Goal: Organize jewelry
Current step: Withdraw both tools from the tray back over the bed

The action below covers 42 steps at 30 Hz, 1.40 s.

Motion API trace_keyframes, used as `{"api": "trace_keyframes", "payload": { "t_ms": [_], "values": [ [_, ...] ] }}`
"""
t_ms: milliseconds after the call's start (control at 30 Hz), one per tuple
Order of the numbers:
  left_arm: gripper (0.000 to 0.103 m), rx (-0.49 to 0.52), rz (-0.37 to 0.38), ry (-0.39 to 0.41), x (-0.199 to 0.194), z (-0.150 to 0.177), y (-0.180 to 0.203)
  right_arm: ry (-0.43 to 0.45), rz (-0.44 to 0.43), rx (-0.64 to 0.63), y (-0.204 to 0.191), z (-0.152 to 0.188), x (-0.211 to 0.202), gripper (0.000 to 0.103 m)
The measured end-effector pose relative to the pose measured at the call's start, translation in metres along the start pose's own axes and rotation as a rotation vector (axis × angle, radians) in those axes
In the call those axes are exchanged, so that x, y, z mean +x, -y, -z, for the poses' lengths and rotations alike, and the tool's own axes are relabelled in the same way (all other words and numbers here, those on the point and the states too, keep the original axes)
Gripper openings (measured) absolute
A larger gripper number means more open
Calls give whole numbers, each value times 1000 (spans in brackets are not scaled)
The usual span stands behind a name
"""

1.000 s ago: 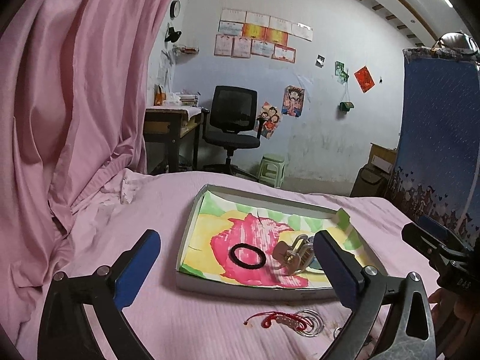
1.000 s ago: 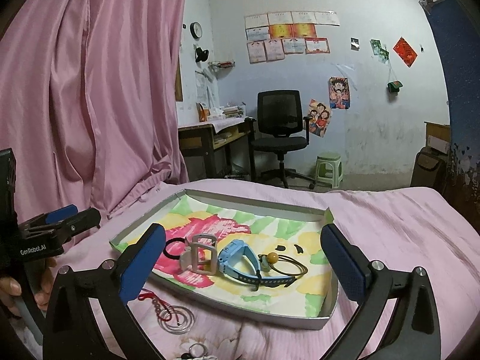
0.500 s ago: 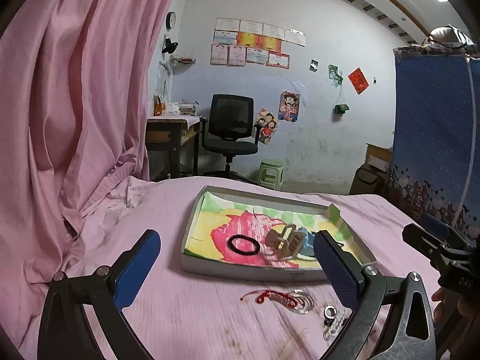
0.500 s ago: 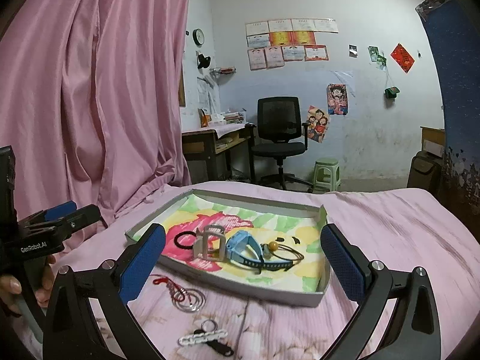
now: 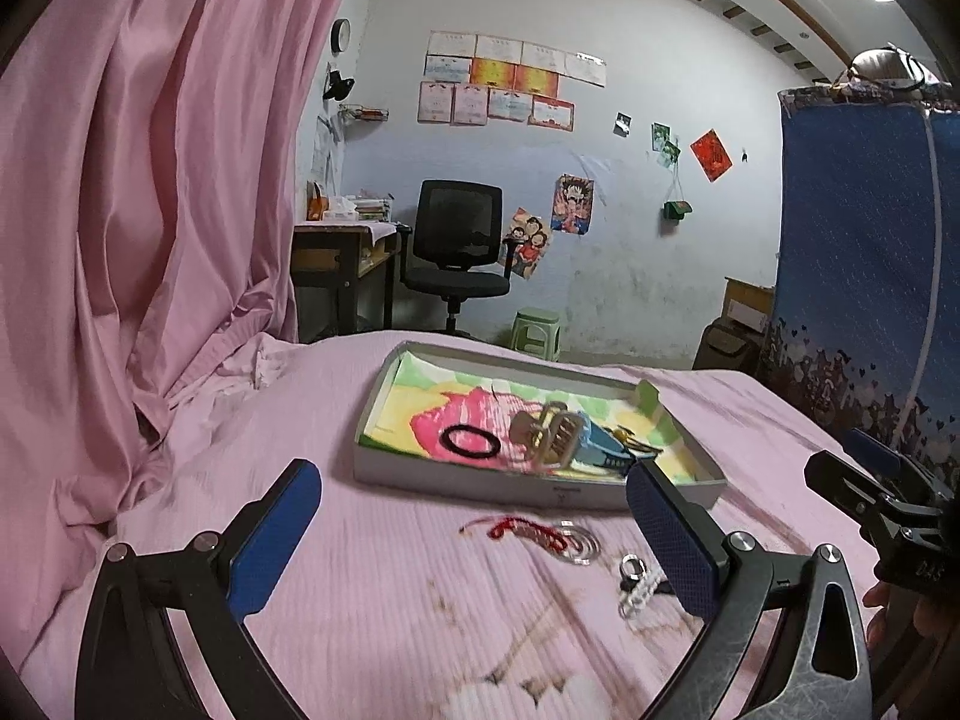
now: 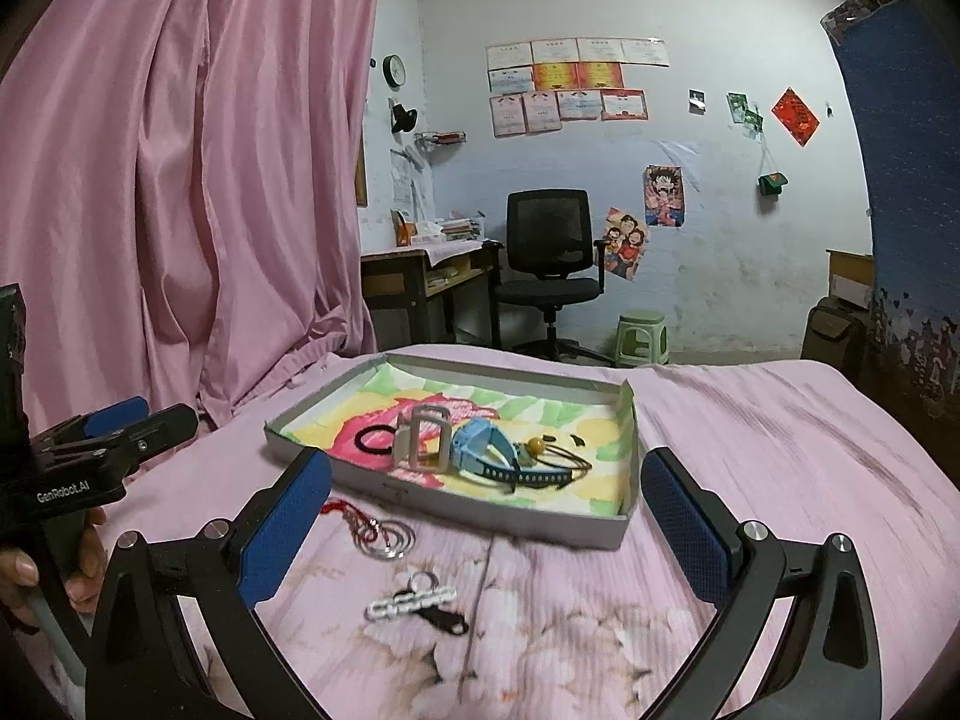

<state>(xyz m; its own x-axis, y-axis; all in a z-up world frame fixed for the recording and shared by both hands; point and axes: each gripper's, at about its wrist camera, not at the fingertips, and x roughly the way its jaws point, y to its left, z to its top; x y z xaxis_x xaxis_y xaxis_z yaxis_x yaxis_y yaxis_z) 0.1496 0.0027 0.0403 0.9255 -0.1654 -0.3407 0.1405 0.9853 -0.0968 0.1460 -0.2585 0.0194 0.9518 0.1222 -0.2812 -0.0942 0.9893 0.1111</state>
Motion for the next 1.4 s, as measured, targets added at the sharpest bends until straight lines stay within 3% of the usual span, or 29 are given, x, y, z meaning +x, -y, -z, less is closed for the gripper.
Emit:
{"api": "trace_keyframes", "payload": {
  "t_ms": [433,800,1200,1267,1400],
  "values": [
    [102,6,3,-66,-24,29,6,-33,2,13,5,32,-26,102],
    [103,13,8,-156,-14,42,3,-100,0,15,5,52,-20,102],
    [102,55,56,-296,17,48,11,-284,-18,-31,0,60,16,102],
    [100,61,70,-304,20,49,12,-314,-29,-31,0,61,23,101],
    [83,71,100,-337,27,51,15,-352,-45,-18,4,64,33,101]
  ]
}}
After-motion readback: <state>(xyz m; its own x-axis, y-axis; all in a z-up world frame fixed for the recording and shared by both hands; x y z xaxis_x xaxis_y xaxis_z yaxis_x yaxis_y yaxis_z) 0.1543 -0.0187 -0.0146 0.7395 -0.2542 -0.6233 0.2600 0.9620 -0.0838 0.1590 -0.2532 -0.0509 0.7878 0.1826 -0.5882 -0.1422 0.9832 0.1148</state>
